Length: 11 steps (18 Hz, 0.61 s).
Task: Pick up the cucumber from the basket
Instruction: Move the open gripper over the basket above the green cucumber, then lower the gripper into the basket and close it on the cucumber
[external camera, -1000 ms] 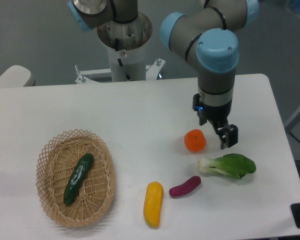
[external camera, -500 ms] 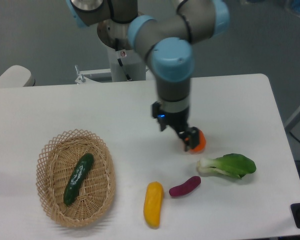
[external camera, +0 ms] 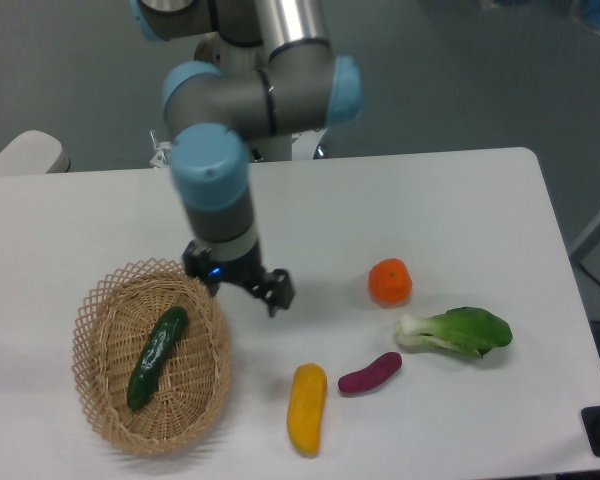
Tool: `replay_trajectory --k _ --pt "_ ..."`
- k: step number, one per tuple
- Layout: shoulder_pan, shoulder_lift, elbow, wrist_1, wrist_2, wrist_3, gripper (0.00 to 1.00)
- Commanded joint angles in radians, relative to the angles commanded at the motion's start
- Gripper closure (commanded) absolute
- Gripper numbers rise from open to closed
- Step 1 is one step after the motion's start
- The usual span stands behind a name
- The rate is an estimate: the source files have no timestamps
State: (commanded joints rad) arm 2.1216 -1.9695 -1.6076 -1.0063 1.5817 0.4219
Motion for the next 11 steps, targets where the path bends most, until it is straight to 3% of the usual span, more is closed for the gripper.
replay_trajectory --k 5,11 --pt "-0.051 -0.058 0.0 0.008 -0.008 0.0 0.0" --pt "-0.1 -0.086 -0.009 0.011 -0.008 -0.002 0.0"
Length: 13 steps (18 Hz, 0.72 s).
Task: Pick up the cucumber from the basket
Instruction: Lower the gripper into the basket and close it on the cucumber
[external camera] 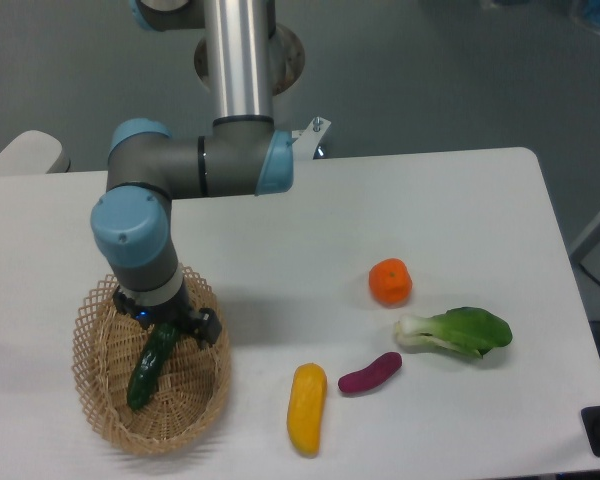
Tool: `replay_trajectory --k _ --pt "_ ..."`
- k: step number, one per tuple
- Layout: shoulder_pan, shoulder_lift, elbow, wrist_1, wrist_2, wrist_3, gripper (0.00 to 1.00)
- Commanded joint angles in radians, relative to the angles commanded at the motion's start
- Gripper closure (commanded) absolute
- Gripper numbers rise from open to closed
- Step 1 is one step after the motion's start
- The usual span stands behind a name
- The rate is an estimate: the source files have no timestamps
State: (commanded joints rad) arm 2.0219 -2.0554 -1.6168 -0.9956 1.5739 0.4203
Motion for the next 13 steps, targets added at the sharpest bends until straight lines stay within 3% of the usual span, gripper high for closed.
replay_trajectory --k 6,13 --pt "-0.023 -0.043 0.006 0.054 0.005 0.014 0.0" --pt "-0.023 -0.063 0.011 0.058 0.008 0.032 0.0"
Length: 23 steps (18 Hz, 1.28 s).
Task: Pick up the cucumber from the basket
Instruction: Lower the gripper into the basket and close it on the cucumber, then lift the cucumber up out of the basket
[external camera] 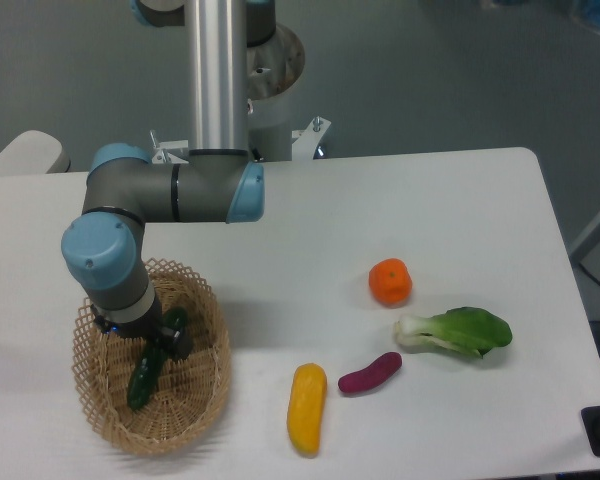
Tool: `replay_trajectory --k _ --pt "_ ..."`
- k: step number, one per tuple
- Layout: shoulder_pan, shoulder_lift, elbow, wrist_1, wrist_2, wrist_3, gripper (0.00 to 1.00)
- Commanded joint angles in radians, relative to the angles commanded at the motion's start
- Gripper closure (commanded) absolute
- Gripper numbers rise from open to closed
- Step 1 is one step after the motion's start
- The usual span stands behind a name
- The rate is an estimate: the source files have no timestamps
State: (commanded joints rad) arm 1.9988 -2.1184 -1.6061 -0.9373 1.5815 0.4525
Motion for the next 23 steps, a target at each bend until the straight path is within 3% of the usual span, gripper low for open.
replay_trajectory --k 7,8,11,13,18,23 --pt "0.0 -0.015 0.002 0.006 0.006 0.0 0.0" --pt "0.0 -0.015 0.0 0.017 0.008 0.0 0.07" --pt "0.0 -0.015 0.002 0.02 0.006 0.008 0.56" --pt "0.0 -0.015 0.002 0.021 0.006 0.021 0.71" --pt "0.0 -0.009 0.008 0.02 0.006 0.023 0.79" --pt "0.002 0.001 0.027 0.018 0.006 0.049 0.79"
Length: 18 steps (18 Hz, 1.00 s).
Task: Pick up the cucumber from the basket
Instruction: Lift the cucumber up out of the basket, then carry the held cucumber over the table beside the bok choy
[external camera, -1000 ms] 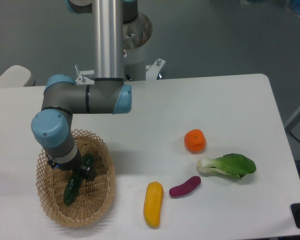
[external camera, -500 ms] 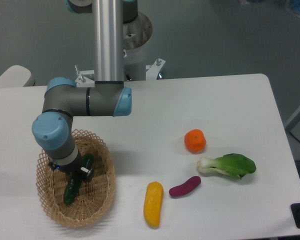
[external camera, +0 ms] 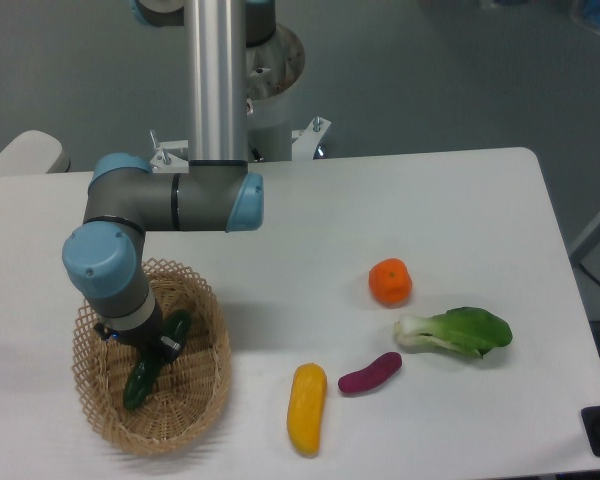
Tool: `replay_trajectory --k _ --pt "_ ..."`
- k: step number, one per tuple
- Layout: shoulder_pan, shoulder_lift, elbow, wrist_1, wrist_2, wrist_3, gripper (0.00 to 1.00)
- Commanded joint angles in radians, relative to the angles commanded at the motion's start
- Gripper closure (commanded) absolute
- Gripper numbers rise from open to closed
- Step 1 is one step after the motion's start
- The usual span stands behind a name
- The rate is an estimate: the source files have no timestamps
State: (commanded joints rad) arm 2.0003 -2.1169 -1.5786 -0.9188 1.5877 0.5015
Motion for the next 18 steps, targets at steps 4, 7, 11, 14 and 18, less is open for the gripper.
replay_trajectory --k 4,7,11,14,18 --pt "0.024 0.032 0.058 -0.021 0.002 0.061 0.79" --pt "0.086 0.066 0.077 -0.025 0.0 0.123 0.78" --pt "0.19 0.113 0.086 -0.031 -0.005 0.313 0.78" --pt "0.264 0.133 0.083 -0.06 -0.005 0.361 0.78" --pt "0.356 0.169 0.08 -0.123 -0.005 0.518 0.78"
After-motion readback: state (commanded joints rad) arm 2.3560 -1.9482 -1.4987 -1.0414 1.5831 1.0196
